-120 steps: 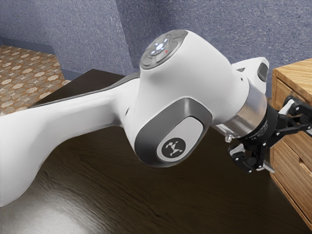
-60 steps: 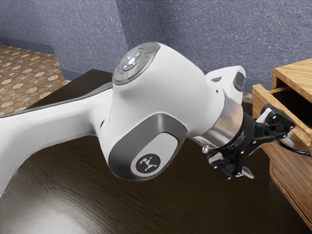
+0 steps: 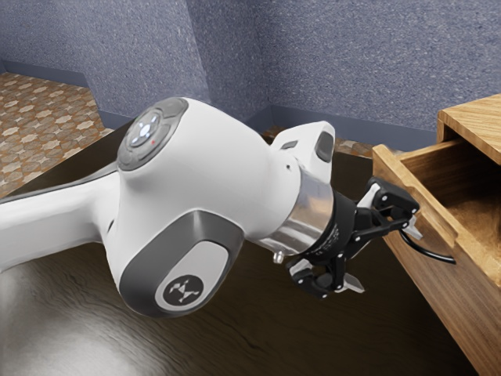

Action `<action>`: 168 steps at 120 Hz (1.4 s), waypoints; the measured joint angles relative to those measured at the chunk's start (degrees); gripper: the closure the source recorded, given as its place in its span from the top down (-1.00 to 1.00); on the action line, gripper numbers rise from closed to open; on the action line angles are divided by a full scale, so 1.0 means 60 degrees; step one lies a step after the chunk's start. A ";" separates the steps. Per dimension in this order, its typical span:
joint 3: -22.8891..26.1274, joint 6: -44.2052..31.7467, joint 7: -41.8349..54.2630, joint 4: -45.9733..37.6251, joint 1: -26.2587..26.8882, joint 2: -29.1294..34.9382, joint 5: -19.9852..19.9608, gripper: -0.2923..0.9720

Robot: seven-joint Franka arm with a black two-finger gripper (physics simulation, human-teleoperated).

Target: Pull the drawer handle with one arm to open the drawer

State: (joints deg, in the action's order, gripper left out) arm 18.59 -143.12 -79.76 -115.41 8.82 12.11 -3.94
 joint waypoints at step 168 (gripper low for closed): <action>-0.0534 -0.0470 -0.0044 -0.4035 0.0025 0.4325 -0.1178 0.53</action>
State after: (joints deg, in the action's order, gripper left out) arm 15.38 -145.93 -80.02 -139.62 8.97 38.06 -11.01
